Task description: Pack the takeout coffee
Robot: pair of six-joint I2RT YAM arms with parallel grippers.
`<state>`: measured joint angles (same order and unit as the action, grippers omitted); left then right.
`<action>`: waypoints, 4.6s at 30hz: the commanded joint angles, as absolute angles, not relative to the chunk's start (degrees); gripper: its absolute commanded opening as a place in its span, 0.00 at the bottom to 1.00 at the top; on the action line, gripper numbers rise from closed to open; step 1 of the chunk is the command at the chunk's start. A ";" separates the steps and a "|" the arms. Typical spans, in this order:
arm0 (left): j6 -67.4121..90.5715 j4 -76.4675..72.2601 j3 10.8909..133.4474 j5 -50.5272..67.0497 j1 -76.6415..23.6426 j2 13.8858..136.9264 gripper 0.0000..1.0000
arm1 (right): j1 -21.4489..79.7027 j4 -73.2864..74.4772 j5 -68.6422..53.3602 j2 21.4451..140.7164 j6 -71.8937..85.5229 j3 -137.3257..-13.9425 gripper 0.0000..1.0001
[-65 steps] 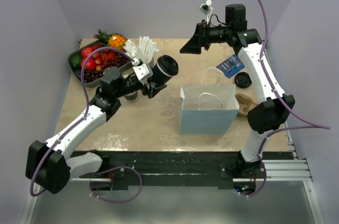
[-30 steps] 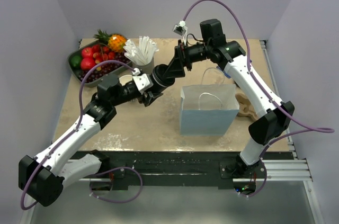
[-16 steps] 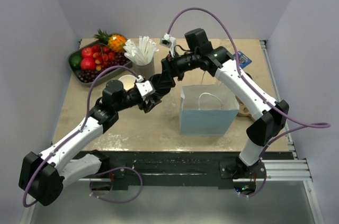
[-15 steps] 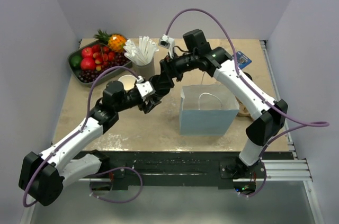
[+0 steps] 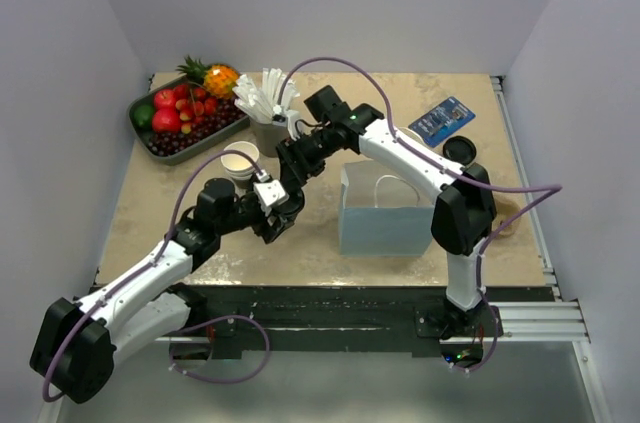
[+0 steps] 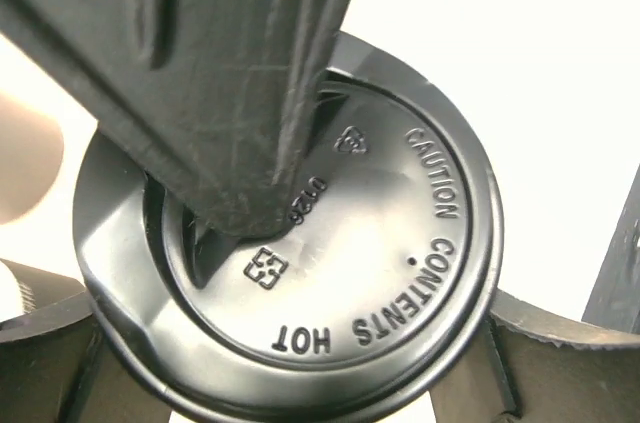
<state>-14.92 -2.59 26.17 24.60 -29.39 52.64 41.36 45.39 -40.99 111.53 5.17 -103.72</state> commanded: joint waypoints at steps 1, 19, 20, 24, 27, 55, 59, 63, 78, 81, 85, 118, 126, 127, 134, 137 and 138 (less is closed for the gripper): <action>-17.66 -7.64 24.35 25.40 -29.53 54.22 0.85 | 42.19 45.35 -38.06 114.42 5.19 -103.71 0.66; -31.54 5.44 25.13 27.86 -29.53 60.11 0.90 | 42.45 43.95 -34.37 119.62 4.39 -102.66 0.66; -32.34 6.67 25.22 26.56 -29.53 60.38 0.90 | 42.36 43.77 -34.37 119.53 4.48 -102.57 0.66; -34.98 6.85 23.30 24.35 -29.44 59.95 0.90 | 43.06 43.68 -34.37 118.92 4.48 -101.52 0.66; -36.38 8.43 22.94 24.78 -29.27 57.76 0.92 | 43.77 43.68 -34.45 117.95 4.39 -100.46 0.66; -43.59 5.30 21.62 24.78 -28.92 56.95 0.95 | 47.02 47.90 -32.96 115.58 2.38 -104.76 0.70; -41.49 0.88 23.63 28.12 -28.92 63.17 0.96 | 46.32 50.00 -30.24 114.00 0.88 -104.68 0.71; -39.29 -4.74 25.05 31.63 -28.92 67.41 0.96 | 45.27 51.24 -28.30 113.03 0.35 -104.85 0.72; -36.39 1.83 30.58 37.88 -26.19 66.80 1.00 | 40.26 52.29 -28.21 116.19 -2.36 -112.50 0.76; -33.14 4.30 31.90 37.53 -26.19 66.18 1.00 | 39.55 52.91 -27.78 115.40 -4.13 -112.15 0.80; -32.08 8.60 33.83 36.39 -26.19 68.63 0.95 | 38.24 52.65 -27.25 112.77 -4.66 -110.39 0.81; -17.67 5.72 38.33 38.94 -24.44 69.80 0.62 | 47.09 61.53 -37.37 90.81 -36.99 -105.69 0.82; -8.00 -9.39 30.68 31.99 -23.38 61.44 0.62 | 57.73 66.53 -26.39 84.29 -53.16 -95.38 0.62; -7.74 -9.75 29.89 31.82 -23.29 60.91 0.62 | 59.05 68.10 -25.58 83.33 -54.57 -92.40 0.57; -5.80 -10.81 29.53 31.03 -22.85 55.29 0.62 | 65.30 65.31 -20.13 81.48 -59.58 -78.68 0.43; -4.92 -12.64 28.48 29.97 -22.85 51.60 0.63 | 65.22 61.19 -16.36 82.26 -58.90 -73.49 0.36; -4.40 -13.35 27.17 29.54 -22.85 49.59 0.63 | 65.21 59.43 -15.48 82.70 -57.32 -72.35 0.35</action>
<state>-6.98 -6.33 29.12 30.83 -23.27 54.92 65.67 65.10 -21.47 84.12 -56.66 -76.03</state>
